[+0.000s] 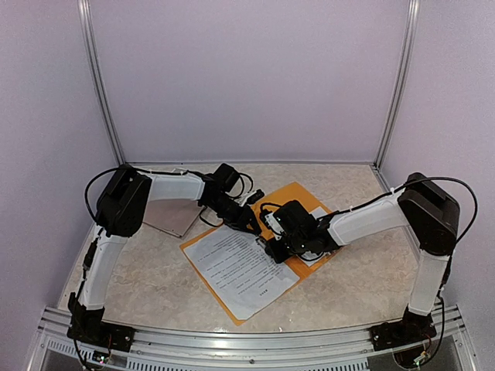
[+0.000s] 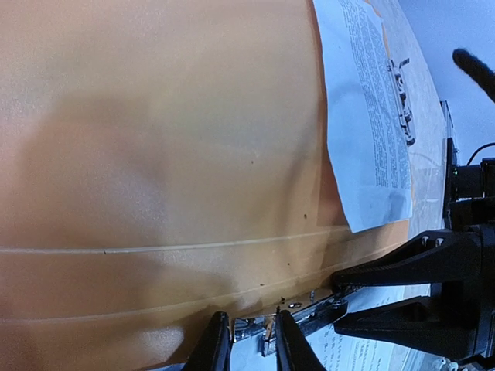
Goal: Put the files into the folder
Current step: Clamp the file in the folder with some files, then close the folder with files at the center of the board.
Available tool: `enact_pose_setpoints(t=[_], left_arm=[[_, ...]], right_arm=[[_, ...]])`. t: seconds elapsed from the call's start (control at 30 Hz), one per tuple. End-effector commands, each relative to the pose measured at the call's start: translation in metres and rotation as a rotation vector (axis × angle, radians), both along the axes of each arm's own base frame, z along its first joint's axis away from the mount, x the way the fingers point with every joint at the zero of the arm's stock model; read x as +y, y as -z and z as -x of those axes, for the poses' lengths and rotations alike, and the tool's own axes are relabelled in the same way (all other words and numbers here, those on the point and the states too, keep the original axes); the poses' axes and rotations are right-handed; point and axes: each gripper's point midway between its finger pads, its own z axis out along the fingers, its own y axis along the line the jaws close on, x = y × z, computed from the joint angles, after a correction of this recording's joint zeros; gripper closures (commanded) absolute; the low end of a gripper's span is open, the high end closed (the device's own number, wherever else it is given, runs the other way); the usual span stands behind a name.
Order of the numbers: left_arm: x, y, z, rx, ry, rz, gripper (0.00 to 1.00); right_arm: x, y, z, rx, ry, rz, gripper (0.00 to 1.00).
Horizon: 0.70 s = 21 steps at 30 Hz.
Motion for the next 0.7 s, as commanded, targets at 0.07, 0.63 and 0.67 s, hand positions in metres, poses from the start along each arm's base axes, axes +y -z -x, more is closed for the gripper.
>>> enact_pose_setpoints(t=[0.07,0.63,0.67], left_arm=[[0.009,-0.014,-0.014,-0.059,-0.039,-0.002,0.72],[0.040,-0.078,-0.014,-0.201,-0.160,-0.010,0.39],[0.046,-0.080,-0.012,-0.204,-0.181,-0.022,0.36]], right_arm=[[-0.030,0.059,0.043,0.166,-0.070,0.194,1.00],[-0.026,0.039,0.040,0.133,-0.123,0.214,0.98],[-0.025,0.036,0.038,0.129,-0.115,0.210,0.94]])
